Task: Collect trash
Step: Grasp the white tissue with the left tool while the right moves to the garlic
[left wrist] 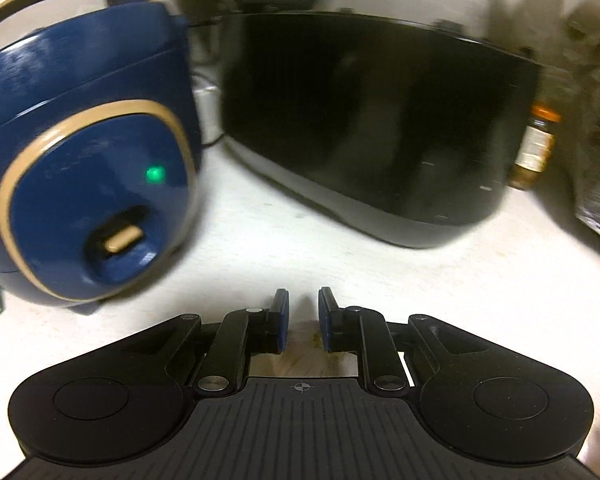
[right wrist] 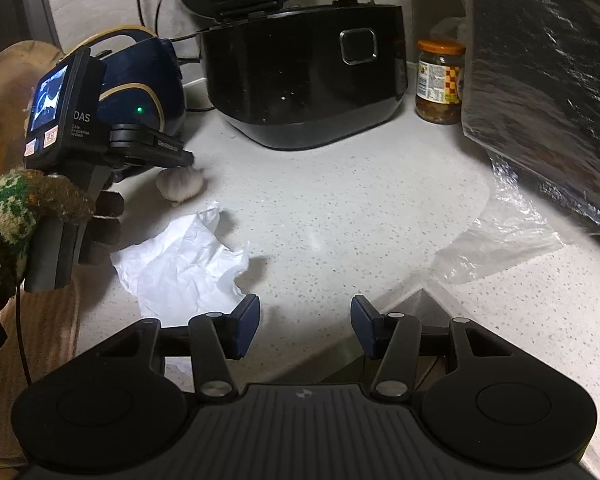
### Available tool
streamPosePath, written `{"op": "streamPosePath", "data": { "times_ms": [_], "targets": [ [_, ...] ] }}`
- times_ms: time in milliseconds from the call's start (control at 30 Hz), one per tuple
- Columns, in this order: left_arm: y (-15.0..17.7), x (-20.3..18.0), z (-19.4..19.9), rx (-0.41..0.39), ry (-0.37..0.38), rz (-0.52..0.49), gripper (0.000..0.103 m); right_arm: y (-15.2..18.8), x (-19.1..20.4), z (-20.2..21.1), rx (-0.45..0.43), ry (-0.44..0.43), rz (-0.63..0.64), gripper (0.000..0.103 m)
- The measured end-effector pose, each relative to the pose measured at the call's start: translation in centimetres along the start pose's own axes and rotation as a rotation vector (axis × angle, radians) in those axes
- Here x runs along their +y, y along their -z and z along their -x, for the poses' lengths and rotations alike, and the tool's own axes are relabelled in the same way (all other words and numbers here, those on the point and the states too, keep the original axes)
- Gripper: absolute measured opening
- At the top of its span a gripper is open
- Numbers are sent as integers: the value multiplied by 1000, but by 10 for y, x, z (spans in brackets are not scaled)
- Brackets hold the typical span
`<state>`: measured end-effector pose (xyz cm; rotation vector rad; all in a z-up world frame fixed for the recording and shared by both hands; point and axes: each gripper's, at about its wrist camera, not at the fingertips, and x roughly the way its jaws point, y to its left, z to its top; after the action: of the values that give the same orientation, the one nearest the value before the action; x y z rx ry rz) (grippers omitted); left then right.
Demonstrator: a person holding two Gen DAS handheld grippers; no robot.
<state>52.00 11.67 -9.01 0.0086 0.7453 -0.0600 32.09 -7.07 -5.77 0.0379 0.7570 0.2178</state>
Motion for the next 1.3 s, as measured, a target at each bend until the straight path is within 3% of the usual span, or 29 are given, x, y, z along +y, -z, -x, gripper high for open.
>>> {"op": "streamPosePath", "data": {
  "times_ms": [167,333,500,633,833,933,1300],
  "targets": [
    [10,-11,19,9,60,-38,22,-3,15,-9,1,-8,50,54],
    [31,-7,53,1,105,28,22,-7,26,-21,17,-10,71,55],
    [52,-14,78,22,236,63,24,-10,25,-27,21,33,58,56],
    [65,-38,88,29,308,-7,24,-14,12,-24,6,67,14,57],
    [85,-79,74,115,310,-217,24,-12,-3,-19,-1,101,-39,57],
    [92,-93,75,89,278,-303,26,-9,-6,-15,-1,106,-50,57],
    [100,-93,76,33,282,-310,26,2,-20,6,-33,148,-92,59]
  ]
}}
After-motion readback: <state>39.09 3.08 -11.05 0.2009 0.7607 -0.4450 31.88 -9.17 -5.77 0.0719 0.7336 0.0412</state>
